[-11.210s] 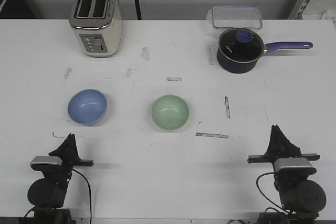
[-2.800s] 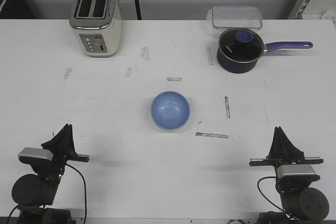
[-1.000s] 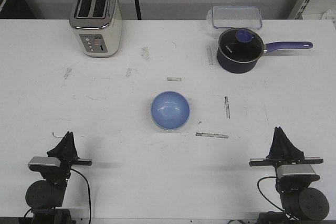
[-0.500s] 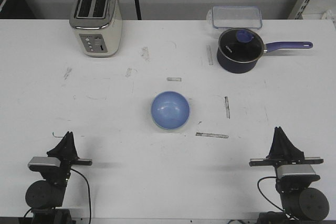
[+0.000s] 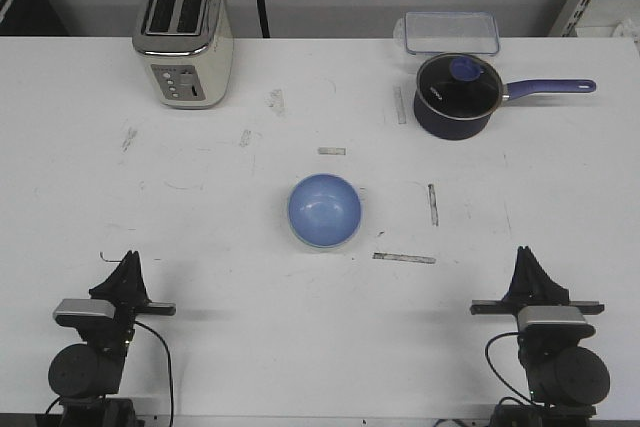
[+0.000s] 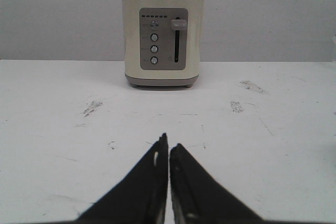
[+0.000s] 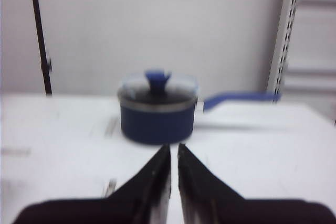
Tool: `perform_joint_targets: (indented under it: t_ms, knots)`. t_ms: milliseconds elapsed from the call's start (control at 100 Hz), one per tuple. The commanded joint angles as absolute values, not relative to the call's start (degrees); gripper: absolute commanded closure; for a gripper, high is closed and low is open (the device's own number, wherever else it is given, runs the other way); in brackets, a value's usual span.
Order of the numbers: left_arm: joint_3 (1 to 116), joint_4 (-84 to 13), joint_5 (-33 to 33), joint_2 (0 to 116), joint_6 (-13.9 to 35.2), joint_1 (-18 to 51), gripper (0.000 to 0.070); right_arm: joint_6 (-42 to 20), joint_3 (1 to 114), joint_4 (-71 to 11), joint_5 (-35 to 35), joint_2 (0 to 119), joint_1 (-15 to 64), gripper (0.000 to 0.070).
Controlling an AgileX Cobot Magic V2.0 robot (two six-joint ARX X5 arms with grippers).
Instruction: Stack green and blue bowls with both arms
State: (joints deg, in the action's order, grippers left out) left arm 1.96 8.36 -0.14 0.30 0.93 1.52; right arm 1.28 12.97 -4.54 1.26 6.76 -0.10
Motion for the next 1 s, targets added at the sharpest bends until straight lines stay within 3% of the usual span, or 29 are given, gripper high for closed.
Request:
perform_joint_targets:
  t_ms: [0,160,380,990]
  knots:
    - [0.71,9.08,-0.23,0.19,0.89,1.41,0.0698,1.32,11.33,-1.89,1.13,6.28,0.36,0.0685]
    - [0.71,9.08,-0.23,0.19,0.89,1.41,0.0698,1.04,5.56,3.20,1.06,3.66,1.74,0.0685]
    - [0.71,9.06,-0.23,0.19,0.89,1.41,0.0698,-3.38,0.84,4.21,1.04,0.08,2.02,0.0685]
    - [0.71,9.08,-0.23,0.19,0.89,1.41,0.0698,-3.18,0.71,3.88,-0.45,0.08,1.98,0.0685]
